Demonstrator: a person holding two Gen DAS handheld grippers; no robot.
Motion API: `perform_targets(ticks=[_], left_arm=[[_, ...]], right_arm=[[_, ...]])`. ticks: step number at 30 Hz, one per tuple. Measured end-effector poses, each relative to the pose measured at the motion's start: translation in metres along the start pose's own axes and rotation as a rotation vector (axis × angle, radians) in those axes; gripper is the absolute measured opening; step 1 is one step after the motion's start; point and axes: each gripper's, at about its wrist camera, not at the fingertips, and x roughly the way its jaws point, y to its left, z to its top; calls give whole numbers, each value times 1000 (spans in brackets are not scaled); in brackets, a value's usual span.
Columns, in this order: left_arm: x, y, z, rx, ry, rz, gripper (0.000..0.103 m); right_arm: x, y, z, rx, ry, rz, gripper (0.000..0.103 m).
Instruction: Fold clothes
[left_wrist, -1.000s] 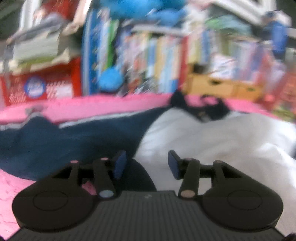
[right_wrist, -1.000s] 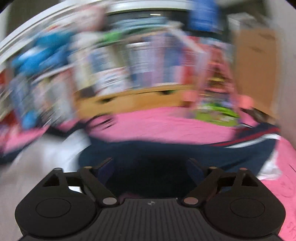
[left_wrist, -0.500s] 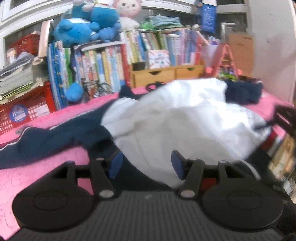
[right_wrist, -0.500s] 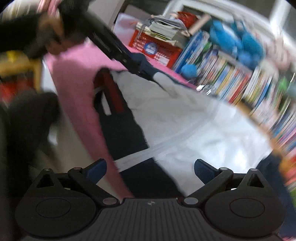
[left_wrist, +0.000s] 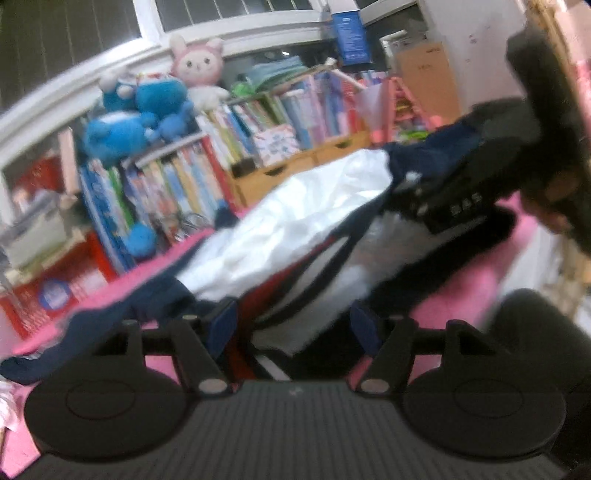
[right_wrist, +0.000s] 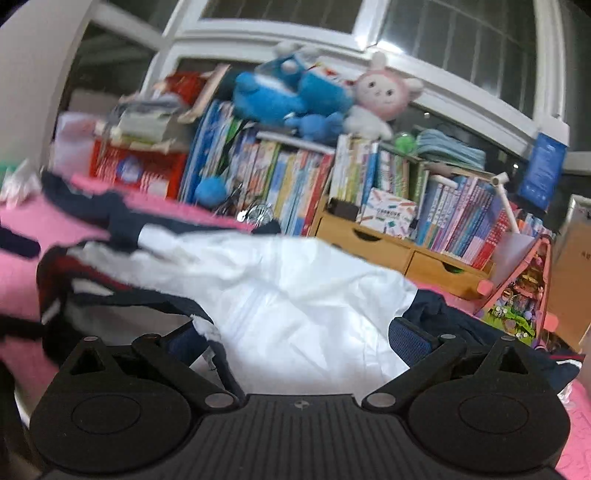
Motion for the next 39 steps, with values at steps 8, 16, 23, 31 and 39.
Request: perform_targets(ticks=[8,16,23,31,39], left_arm=[[62,0,3,-6,96,258,68],[31,84,14,-266,42,305,80],[5,104,12,-284,12,397,80],[-11,84,2,-219,57,221,81],[-25,23,6,31,-72,-61,81]], right_arm=[[-7,-18,-4,128,-93,-9,103],[-4,-25,-41,132,17,22,103],[-15,-33,-62,76,66,-116,103],[-48,-112,-48,480,-26,-181,102],[-52,-142,-34,637,-63,-157,95]])
